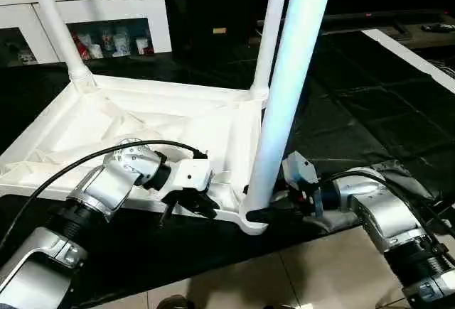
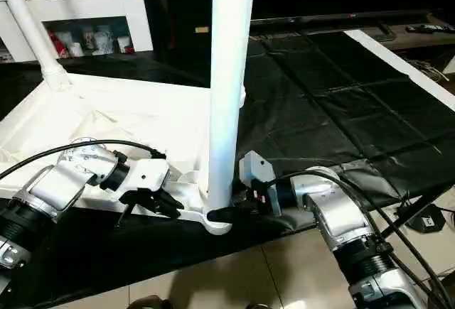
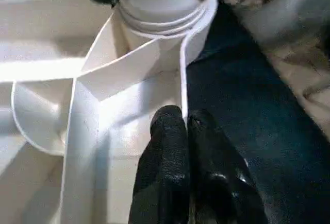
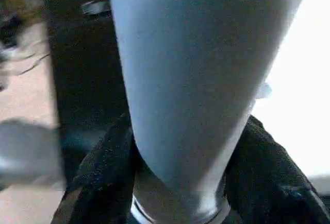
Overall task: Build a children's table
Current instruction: Rotate leg to tighten
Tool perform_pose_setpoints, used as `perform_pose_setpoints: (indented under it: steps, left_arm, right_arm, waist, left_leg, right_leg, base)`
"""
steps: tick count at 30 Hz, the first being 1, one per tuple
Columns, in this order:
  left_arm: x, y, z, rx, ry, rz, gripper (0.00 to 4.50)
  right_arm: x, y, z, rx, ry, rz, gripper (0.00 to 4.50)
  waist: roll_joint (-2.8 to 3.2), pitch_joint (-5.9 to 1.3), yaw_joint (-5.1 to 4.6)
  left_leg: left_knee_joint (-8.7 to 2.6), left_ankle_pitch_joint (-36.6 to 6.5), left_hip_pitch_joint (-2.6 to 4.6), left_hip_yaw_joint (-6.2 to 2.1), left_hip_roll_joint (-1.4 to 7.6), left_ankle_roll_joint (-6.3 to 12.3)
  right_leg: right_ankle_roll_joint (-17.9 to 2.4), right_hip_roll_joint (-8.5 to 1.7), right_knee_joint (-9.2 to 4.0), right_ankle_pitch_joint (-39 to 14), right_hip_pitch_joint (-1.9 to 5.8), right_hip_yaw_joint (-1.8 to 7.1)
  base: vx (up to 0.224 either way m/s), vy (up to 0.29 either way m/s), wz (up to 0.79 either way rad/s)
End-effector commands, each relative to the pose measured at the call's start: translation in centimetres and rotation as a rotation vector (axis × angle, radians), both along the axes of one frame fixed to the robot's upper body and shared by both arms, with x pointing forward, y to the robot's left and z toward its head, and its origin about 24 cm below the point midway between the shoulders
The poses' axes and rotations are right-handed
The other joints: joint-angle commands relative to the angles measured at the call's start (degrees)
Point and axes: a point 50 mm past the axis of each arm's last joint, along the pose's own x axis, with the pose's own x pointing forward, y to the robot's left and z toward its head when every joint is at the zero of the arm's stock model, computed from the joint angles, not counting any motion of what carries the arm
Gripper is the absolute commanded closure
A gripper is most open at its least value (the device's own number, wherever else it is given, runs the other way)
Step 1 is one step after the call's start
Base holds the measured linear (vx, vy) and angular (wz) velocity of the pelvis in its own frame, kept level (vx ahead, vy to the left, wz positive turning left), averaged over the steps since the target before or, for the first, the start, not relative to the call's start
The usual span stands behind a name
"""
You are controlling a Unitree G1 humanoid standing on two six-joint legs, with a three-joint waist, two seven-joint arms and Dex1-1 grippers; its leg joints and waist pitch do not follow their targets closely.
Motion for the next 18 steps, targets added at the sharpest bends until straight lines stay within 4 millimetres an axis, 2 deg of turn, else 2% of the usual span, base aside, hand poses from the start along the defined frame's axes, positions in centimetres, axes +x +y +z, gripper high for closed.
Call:
perform_pose_setpoints:
  steps: [1, 2, 3, 4, 5, 7, 8, 9, 10, 11, 12, 13, 14, 15, 16, 17, 18]
  left_arm:
    - [0.7, -1.9, 1.4, -0.088, -0.044, 0.019, 4.5]
    - [1.5, -2.6, 2.0, -0.154, -0.04, 0.124, 4.5]
    - [1.6, -2.7, 2.2, -0.165, -0.042, 0.146, 4.5]
    - [2.3, -3.4, 2.7, -0.207, -0.048, 0.243, 4.5]
    - [2.4, -3.5, 2.8, -0.215, -0.049, 0.267, 4.5]
    - [2.8, -4.0, 3.2, -0.242, -0.054, 0.336, 4.5]
    - [3.0, -4.4, 3.5, -0.259, -0.06, 0.385, 4.5]
    - [3.1, -4.8, 3.8, -0.271, -0.06, 0.416, 4.5]
    - [3.1, -5.1, 4.0, -0.28, -0.062, 0.442, 4.5]
    - [3.2, -5.3, 4.3, -0.289, -0.07, 0.471, 4.5]
    - [3.2, -5.4, 4.3, -0.291, -0.071, 0.478, 4.5]
    - [3.1, -5.6, 4.4, -0.294, -0.074, 0.494, 4.5]
    - [3.1, -5.8, 4.5, -0.301, -0.083, 0.517, 4.5]
    - [3.0, -5.9, 4.6, -0.304, -0.089, 0.531, 4.5]
    - [2.8, -6.0, 4.6, -0.303, -0.095, 0.532, 4.5]
    - [2.7, -6.0, 4.5, -0.299, -0.1, 0.534, 4.5]
    - [2.7, -5.9, 4.3, -0.288, -0.109, 0.536, 4.5]
  right_arm:
    - [1.2, 0.2, -0.7, -0.049, 0.002, -0.138, 2.4]
    - [2.6, 0.7, -1.1, -0.059, 0.002, -0.287, 2.41]
    - [2.8, 0.8, -1.1, -0.058, 0.003, -0.316, 2.42]
    - [3.9, 1.4, -1.4, -0.062, 0.008, -0.439, 2.42]
    - [4.1, 1.5, -1.5, -0.063, 0.011, -0.461, 2.44]
    - [5.0, 1.9, -1.7, -0.079, 0.011, -0.572, 2.45]
    - [5.6, 2.1, -1.9, -0.093, 0.019, -0.655, 2.46]
    - [6.2, 2.3, -2.1, -0.115, 0.023, -0.742, 2.46]
    - [6.7, 2.4, -2.2, -0.143, 0.011, -0.812, 2.47]
    - [7.0, 2.7, -2.2, -0.157, 0.003, -0.86, 2.47]
    - [7.1, 2.7, -2.2, -0.156, 0.004, -0.871, 2.47]
    - [7.3, 2.9, -2.2, -0.155, 0.005, -0.896, 2.47]
    - [7.6, 3.2, -2.0, -0.143, 0.011, -0.934, 2.48]
    - [7.8, 3.5, -1.9, -0.135, 0.014, -0.952, 2.48]
    - [7.9, 3.8, -1.7, -0.132, 0.008, -0.955, 2.48]
    - [8.1, 4.1, -1.6, -0.134, -0.003, -0.952, 2.48]
    - [8.2, 4.2, -1.5, -0.134, -0.011, -0.951, 2.48]
  waist:
    - [0.35, -3.67, -0.59]
    - [0.35, -3.52, -1.01]
    - [0.46, -3.36, -1.63]
    - [0.3, -3.32, -2.43]
    - [0.47, -3.19, -3.21]
    - [0.65, -3.22, -3.93]
    - [0.79, -3.37, -4.77]
    - [0.89, -3.42, -5.6]
    - [1.23, -3.48, -5.88]
    - [1.19, -3.47, -6.86]
    - [1.12, -3.39, -6.94]
    - [0.77, -3.58, -7.12]
    - [0.12, -3.53, -7.14]
    - [0.43, -3.48, -6.92]
    - [0.38, -3.57, -7.0]
    - [0.61, -3.56, -6.9]
    - [0.6, -3.63, -6.84]
  left_leg:
    - [-4.82, -25.18, 1.83, -1.19, 2.42, -2.31]
    - [-4.78, -26.17, 1.87, -1.31, 2.37, -2.78]
    - [-4.65, -27.51, 1.96, -1.58, 2.19, -3.47]
    - [-4.63, -28.53, 1.77, -1.94, 2.14, -3.65]
    - [-4.78, -29.58, 1.3, -2.34, 2.12, -3.9]
    - [-4.77, -31.44, 1.22, -2.71, 2.15, -3.99]
    - [-4.77, -32.5, 1.2, -2.91, 2.22, -4.12]
    - [-5.07, -33.39, 0.69, -3.33, 2.3, -4.0]
    - [-5.17, -33.84, 0.7, -3.47, 2.42, -4.17]
    - [-5.32, -34.87, 0.13, -3.85, 2.34, -4.32]
    - [-5.19, -35.18, 0.46, -3.77, 2.18, -4.01]
    - [-4.4, -34.22, 1.26, -3.32, 1.9, -3.23]
    - [-4.14, -32.84, 1.21, -3.09, 1.74, -2.65]
    - [-3.93, -30.54, 1.16, -2.95, 1.65, -1.96]
    - [-3.91, -29.55, 0.95, -2.85, 1.75, -1.74]
    - [-4.12, -28.23, 0.66, -2.86, 1.95, -1.58]
    - [-4.19, -27.65, 0.67, -2.72, 2.16, -1.65]
  right_leg:
    - [-8.15, -3.18, -4.56, -30.29, 1.7, 1.78]
    - [-7.46, -3.17, -4.74, -32.26, 1.52, 1.66]
    - [-7.24, -3.2, -4.95, -34.15, 1.32, 1.3]
    - [-6.11, -3.32, -5.25, -36.31, 1.63, 0.75]
    - [-5.06, -3.26, -5.39, -37.5, 1.85, 0.26]
    - [-4.3, -3.24, -5.6, -37.86, 1.98, -0.22]
    - [-4.77, -3.36, -5.45, -36.32, 2.06, -0.43]
    - [-5.22, -3.35, -5.53, -34.17, 2.7, -0.93]
    - [-5.62, -3.42, -5.33, -32.72, 2.84, -1.03]
    - [-6.19, -3.52, -5.03, -30.91, 3.16, -1.36]
    - [-6.15, -3.51, -5.55, -31.24, 2.86, -1.41]
    - [-6.94, -3.89, -6.1, -31.45, 2.19, -1.21]
    - [-7.12, -4.0, -6.32, -32.0, 2.13, -1.23]
    - [-7.27, -4.14, -6.39, -32.85, 2.28, -1.31]
    - [-7.41, -4.15, -6.28, -32.39, 2.33, -1.2]
    - [-7.84, -4.0, -5.99, -30.65, 2.52, -1.23]
    - [-8.38, -3.87, -5.7, -28.61, 2.45, -1.09]
  base:
    - [0.0, 0.0, 0.0]
    - [0.0, 0.0, 0.0]
    - [0.0, 0.0, 0.0]
    - [-0.054, 0.011, -0.09]
    - [-0.051, 0.025, -0.17]
    - [-0.042, 0.028, -0.18]
    - [-0.021, 0.029, -0.19]
    - [-0.021, 0.029, -0.19]
    - [-0.013, 0.026, -0.21]
    - [-0.006, 0.014, -0.2]
    - [-0.006, 0.014, -0.2]
    - [0.0, 0.0, 0.0]
    - [0.0, 0.0, 0.0]
    - [0.0, 0.0, 0.0]
    - [0.0, 0.0, 0.0]
    - [0.0, 0.0, 0.0]
    - [0.0, 0.0, 0.0]
